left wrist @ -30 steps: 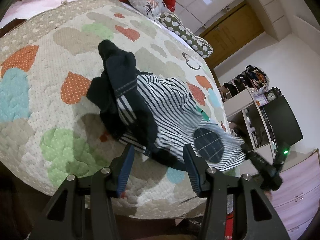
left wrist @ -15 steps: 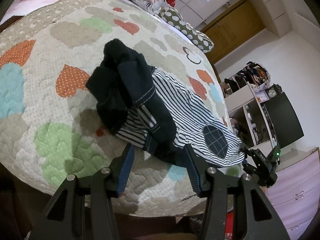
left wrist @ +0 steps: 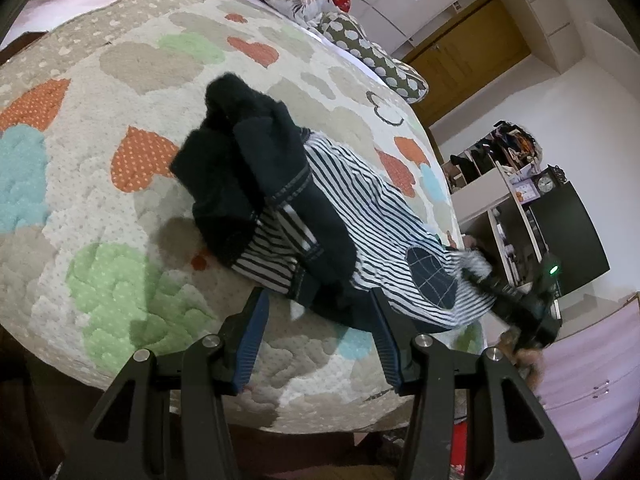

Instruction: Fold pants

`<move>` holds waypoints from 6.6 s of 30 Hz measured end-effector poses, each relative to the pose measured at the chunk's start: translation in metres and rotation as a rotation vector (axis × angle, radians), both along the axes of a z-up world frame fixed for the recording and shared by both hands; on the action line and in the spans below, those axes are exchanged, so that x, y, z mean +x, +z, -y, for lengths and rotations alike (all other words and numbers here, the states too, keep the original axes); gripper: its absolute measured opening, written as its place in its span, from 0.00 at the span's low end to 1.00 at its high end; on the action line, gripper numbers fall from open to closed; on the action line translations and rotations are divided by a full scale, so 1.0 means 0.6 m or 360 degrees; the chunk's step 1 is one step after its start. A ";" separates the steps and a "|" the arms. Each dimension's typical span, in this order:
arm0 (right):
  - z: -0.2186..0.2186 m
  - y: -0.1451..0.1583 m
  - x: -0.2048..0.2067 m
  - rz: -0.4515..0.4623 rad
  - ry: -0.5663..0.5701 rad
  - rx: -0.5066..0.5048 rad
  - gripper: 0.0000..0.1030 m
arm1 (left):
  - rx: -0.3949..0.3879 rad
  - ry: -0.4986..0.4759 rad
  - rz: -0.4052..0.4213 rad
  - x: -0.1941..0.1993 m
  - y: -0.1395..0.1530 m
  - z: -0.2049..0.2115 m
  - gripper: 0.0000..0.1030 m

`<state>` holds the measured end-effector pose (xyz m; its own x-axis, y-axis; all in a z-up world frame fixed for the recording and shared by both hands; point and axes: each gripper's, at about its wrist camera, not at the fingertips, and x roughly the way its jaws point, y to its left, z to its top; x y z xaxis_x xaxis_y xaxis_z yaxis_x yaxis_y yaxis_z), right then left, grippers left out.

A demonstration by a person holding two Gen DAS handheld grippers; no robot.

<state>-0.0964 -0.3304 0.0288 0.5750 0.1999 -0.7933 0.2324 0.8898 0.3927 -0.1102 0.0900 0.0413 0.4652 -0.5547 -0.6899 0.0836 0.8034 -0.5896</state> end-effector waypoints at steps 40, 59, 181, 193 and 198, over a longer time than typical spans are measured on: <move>-0.263 0.134 0.062 0.0211 0.0597 -0.0183 0.53 | -0.0276 0.0272 -0.0199 0.065 -0.104 -0.062 0.12; -0.647 0.006 0.162 -0.0230 0.0951 -0.0908 0.36 | -0.0428 0.0301 -0.0092 -0.018 -0.105 -0.183 0.27; -0.151 0.025 0.180 0.0178 0.0209 -0.0413 0.43 | 0.0587 -0.0169 0.0045 0.289 -0.002 0.200 0.66; -0.210 0.003 0.032 0.0183 0.0431 -0.0500 0.44 | 0.0648 -0.0240 0.0125 0.133 -0.037 0.175 0.68; -0.169 -0.002 -0.007 0.0178 0.0304 -0.0555 0.44 | 0.0660 -0.0256 0.0180 0.126 -0.019 0.175 0.68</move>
